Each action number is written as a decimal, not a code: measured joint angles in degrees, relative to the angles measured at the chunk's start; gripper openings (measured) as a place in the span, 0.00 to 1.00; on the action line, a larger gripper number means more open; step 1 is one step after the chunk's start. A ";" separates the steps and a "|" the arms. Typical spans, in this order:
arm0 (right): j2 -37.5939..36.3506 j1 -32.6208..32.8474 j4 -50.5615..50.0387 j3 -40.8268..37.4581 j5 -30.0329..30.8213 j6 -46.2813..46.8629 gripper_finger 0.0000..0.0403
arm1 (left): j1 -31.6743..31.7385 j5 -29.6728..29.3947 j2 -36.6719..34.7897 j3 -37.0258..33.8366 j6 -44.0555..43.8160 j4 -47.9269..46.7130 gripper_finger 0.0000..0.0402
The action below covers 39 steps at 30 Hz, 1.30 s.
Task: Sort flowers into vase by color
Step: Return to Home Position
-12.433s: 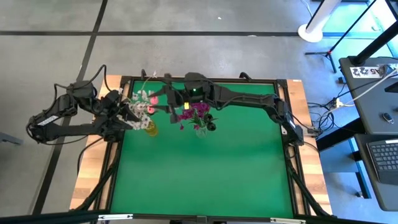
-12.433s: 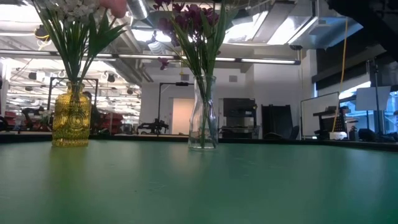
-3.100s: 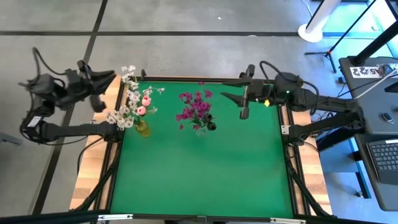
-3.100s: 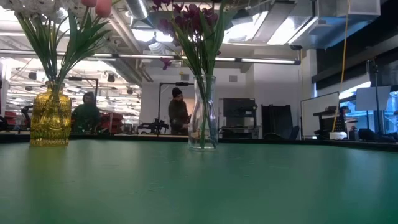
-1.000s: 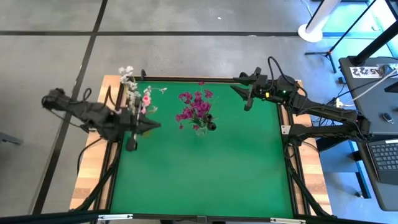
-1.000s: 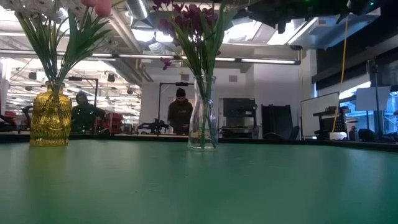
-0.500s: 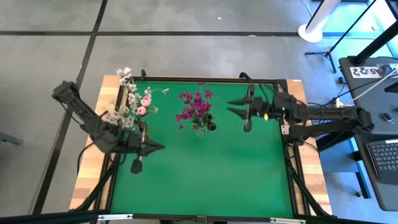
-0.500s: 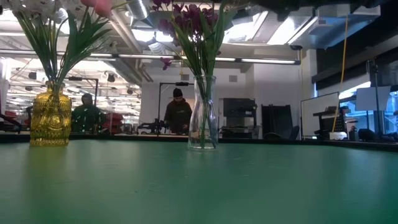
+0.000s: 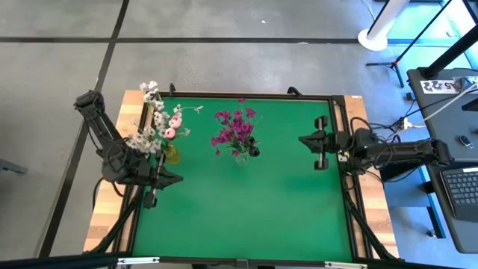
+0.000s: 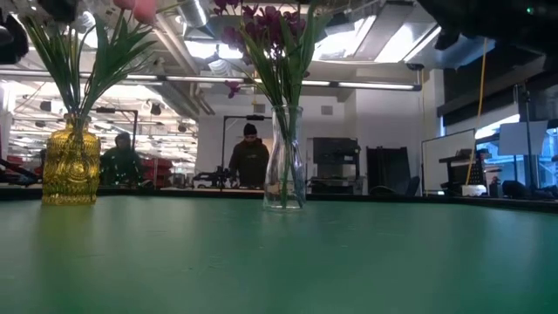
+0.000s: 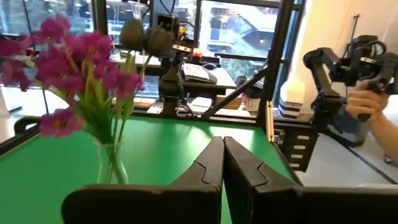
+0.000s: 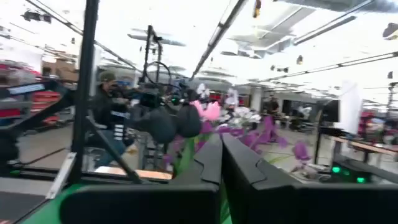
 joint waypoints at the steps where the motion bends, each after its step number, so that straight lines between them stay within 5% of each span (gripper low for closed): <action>1: -0.33 -0.01 -0.04 -0.64 -0.79 0.26 0.01 | 0.06 -0.03 -0.31 -1.14 -0.01 0.80 0.00; 12: -0.67 -0.04 4.69 -8.83 -1.56 0.85 0.02 | 0.06 0.63 -7.31 -20.01 2.13 24.67 0.00; 20: -9.07 -7.20 1.62 -12.21 -3.69 2.74 0.01 | -2.04 -1.28 -16.91 -20.35 15.05 24.49 0.00; 26: -18.60 -19.86 -11.89 -12.27 -16.75 8.42 0.01 | -8.46 -9.45 -27.26 -20.35 17.08 14.24 0.00; 32: -26.32 -30.60 -20.39 -12.37 -26.24 12.48 0.00 | -12.22 -11.44 -35.79 -20.54 10.56 1.62 0.00; 39: -31.63 -34.21 -31.35 -12.43 -24.45 12.42 0.00 | -12.33 -12.16 -39.02 -20.59 -8.12 -17.92 0.00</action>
